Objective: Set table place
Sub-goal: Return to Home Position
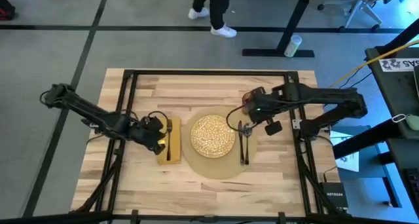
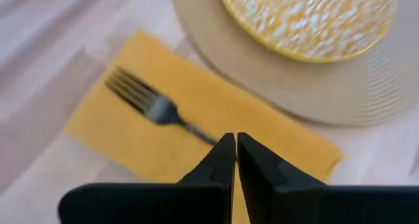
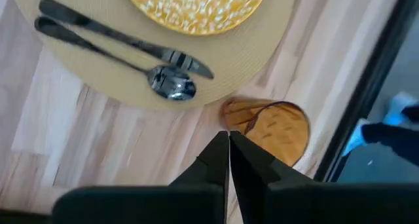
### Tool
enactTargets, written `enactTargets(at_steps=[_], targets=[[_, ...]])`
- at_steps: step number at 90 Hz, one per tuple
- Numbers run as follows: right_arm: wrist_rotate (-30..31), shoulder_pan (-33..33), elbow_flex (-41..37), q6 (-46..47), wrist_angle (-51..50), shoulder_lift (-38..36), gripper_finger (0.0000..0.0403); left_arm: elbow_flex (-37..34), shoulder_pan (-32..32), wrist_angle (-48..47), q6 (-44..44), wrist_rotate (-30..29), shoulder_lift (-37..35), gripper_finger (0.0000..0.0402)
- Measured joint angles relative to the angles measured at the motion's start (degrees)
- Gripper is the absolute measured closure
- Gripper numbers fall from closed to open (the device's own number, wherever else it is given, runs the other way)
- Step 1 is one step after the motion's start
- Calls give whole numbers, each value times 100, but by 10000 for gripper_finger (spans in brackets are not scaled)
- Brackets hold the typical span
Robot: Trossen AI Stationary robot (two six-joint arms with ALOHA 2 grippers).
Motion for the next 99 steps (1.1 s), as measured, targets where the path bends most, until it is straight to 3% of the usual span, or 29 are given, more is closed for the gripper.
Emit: enactTargets(at_steps=[28,54,80,99], targets=[[-87,537,-1419,168,1346,-1080,403,-2,-527,128,614,-250,-659,402],[-465,778,-3101,159,3626,-2419,403,-651,-958,1773,1706,-476,-1076,402],[-747,771,-4353,33,5536,-3359,403,-1577,-851,3324,2574,476,-1640,402],[-774,767,-5092,-288,6710,-3702,403,-2224,-3,4137,3226,1384,-2210,402]])
